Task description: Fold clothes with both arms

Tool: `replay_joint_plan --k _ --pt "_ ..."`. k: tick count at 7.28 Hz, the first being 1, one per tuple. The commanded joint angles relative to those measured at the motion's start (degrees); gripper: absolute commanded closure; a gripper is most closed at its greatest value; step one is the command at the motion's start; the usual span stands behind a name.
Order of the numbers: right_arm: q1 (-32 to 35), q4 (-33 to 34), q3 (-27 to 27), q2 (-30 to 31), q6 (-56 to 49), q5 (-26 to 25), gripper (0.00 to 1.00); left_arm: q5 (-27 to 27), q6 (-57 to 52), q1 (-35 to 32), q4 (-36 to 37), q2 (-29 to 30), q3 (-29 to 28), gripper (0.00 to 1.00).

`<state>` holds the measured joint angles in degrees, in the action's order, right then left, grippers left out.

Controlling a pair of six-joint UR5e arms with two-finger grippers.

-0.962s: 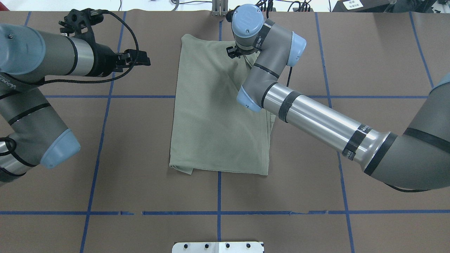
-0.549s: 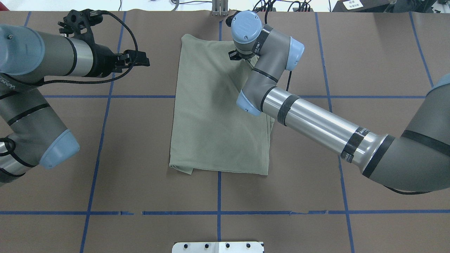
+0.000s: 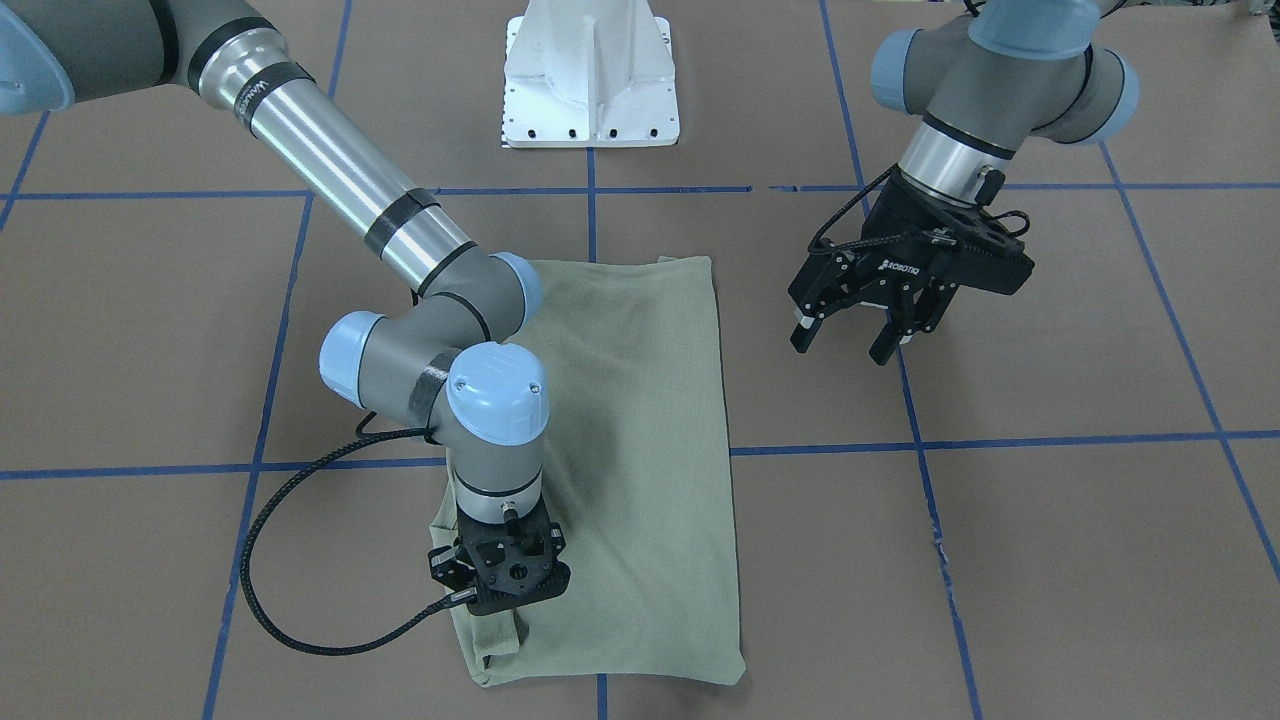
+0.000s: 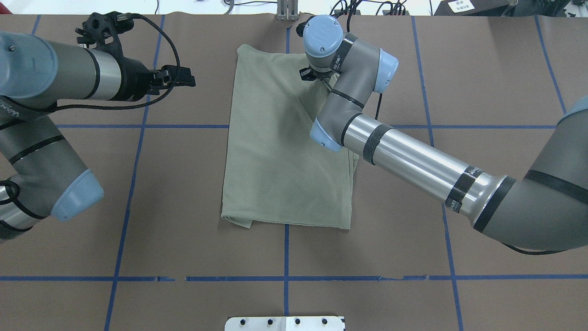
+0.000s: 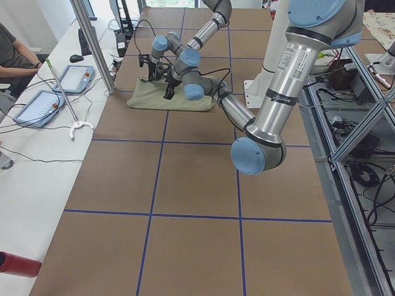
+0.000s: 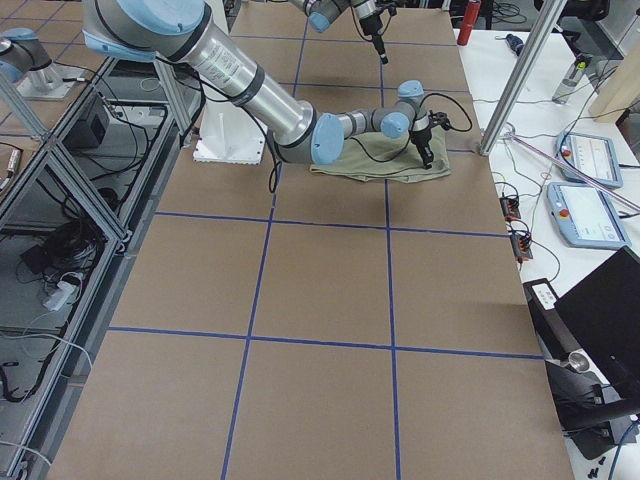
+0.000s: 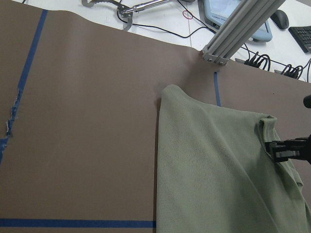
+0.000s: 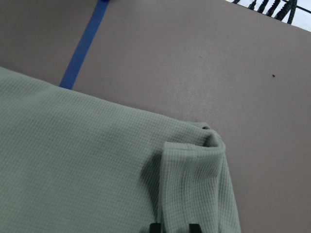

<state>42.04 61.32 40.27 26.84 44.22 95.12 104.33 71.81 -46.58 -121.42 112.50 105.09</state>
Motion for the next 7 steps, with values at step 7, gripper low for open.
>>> replay_joint_plan --k 7 --pt "1.55 0.03 0.24 0.58 -2.56 5.43 0.64 0.00 0.00 0.09 -0.13 0.09 0.03 0.00"
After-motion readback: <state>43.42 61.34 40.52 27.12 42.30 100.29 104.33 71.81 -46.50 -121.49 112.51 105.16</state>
